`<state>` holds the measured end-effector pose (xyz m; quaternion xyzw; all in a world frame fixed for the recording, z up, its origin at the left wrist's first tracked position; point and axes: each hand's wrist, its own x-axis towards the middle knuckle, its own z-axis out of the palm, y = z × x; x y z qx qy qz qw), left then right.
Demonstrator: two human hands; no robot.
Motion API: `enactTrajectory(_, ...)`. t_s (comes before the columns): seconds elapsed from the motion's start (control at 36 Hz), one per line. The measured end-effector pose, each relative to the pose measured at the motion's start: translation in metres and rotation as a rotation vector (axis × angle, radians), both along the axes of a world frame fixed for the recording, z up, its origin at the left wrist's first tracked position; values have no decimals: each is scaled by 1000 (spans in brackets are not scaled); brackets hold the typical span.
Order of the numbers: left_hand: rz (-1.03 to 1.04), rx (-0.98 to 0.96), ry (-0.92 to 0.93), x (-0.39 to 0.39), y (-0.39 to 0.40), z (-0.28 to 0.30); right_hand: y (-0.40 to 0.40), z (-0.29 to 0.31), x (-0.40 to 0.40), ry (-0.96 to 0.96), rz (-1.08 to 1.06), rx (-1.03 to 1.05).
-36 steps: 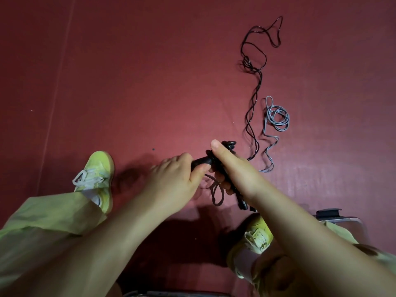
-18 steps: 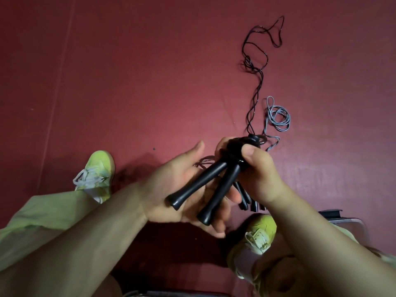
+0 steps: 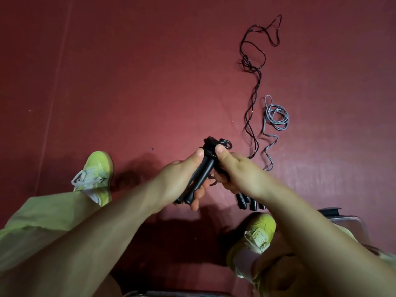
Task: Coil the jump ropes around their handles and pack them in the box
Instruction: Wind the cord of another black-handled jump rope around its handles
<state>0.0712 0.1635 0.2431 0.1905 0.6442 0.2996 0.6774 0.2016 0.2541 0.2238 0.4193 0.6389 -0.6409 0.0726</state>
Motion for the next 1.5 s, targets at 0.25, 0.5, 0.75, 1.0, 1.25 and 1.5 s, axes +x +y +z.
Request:
enactTrajectory(0.25,-50,88,278,-1,-4,-16,-6,-15,0,-91,-9,188)
enactTrajectory(0.5,-142,91,649,-6,-3,-20,-11,-12,-3,-18,-41,71)
enactTrajectory(0.75,-103,110,467,-7,-1,-26,-10,-1,-4,0,-198,32)
enactTrajectory(1.0,-167,30,-74,-4,-4,-4,-11,-2,-2,299,-325,-136)
enactTrajectory(1.25,-42,-7,-1053,3,-14,-10,-6,1,-5,500,-310,-344)
enactTrajectory(1.5,94,-39,-628,-3,-5,-5,1,-1,-3,226,-141,-137)
